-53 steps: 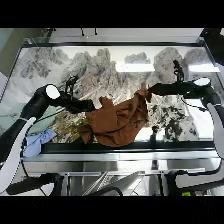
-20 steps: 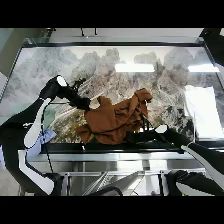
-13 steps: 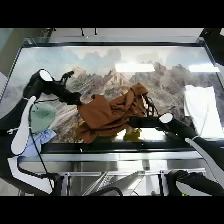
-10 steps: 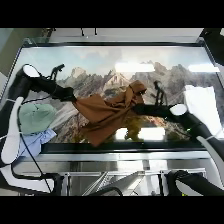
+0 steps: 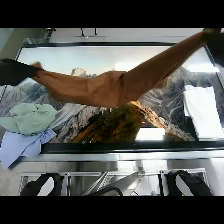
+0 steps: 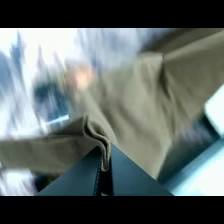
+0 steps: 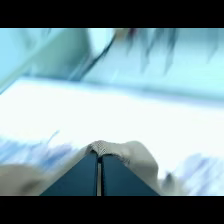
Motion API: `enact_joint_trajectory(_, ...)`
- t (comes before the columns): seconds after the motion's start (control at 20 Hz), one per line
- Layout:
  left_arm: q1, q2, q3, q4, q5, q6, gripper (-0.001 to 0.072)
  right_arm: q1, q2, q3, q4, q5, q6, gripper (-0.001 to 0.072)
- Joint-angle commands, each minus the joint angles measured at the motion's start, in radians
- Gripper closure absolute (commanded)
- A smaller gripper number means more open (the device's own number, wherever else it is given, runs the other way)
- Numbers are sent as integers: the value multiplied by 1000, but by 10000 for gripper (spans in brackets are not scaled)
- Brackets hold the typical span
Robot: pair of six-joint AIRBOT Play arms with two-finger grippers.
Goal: Fold the shirts.
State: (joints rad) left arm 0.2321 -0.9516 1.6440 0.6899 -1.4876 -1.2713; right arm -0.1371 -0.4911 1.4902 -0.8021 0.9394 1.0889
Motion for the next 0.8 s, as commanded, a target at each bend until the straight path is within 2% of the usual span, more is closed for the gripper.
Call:
enact_joint_trajectory(0.0,95,175,137,-25,92,18,694,-43,15,172,-89,27,-20,693)
enact_joint_trajectory(0.1,150,193,204,31,118,32,694,-43,-10,180,-93,29,-29,694)
enact_joint_trajectory(0.25,163,114,175,42,71,21,695,-42,-125,176,-66,70,-29,694)
enact_joint_trajectory(0.45,-13,-92,-85,92,60,32,694,-23,-414,133,-21,124,-39,694)
enact_joint_trajectory(0.6,-137,-298,-257,208,173,34,694,33,-664,92,-22,124,-40,693)
enact_joint_trajectory(0.75,-200,-533,-311,232,363,56,694,79,-900,92,-24,76,-45,692)
